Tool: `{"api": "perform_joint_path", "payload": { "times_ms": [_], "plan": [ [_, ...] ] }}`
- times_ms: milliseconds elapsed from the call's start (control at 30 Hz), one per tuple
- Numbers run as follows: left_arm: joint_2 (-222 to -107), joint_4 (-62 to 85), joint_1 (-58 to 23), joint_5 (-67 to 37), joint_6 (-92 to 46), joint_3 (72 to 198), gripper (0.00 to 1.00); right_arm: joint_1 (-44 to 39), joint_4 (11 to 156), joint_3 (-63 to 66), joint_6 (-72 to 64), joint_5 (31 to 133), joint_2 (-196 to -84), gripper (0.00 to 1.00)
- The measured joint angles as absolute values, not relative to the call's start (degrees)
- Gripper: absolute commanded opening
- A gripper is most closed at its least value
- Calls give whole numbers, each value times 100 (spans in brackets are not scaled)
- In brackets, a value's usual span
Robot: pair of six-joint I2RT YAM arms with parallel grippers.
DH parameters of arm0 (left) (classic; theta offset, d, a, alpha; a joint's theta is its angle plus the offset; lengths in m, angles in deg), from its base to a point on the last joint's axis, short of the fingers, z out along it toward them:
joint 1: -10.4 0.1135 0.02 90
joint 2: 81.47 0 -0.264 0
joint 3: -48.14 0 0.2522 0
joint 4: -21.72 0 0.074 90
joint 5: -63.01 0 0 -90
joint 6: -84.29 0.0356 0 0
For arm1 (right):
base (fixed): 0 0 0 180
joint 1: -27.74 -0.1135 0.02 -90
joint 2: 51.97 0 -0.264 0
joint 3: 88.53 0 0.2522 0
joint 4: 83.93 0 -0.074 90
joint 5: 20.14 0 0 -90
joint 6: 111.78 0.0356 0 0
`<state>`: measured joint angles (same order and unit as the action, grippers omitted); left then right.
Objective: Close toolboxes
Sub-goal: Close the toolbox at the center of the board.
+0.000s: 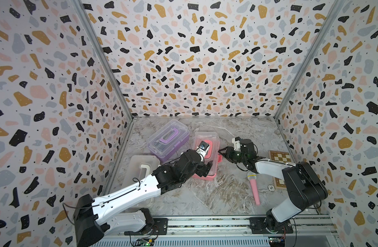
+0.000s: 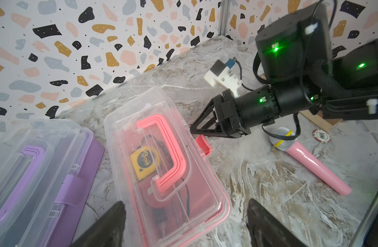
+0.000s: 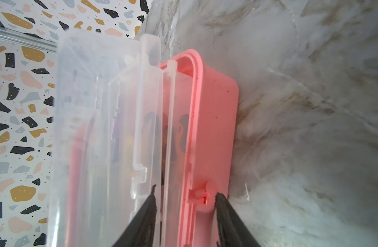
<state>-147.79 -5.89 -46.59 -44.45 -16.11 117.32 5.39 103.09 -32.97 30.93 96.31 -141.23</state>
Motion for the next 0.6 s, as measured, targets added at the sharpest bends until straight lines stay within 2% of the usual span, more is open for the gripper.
{"api": "perform_joint_path", "payload": {
  "times_ms": [167,333,600],
  "plan": [
    [-15042,-545,-4412,-4265,-1893,11732,99,568,9758,-3297,2669,9424,-13447,55],
    [-15428,-386,-3671,-3739,-2367,11734,99,565,9531,-3314,2420,9470,-13076,60],
    [-16143,272,-2493,-2572,-3158,11815,99,240,9880,-3673,2511,9826,-13030,61]
  ]
}}
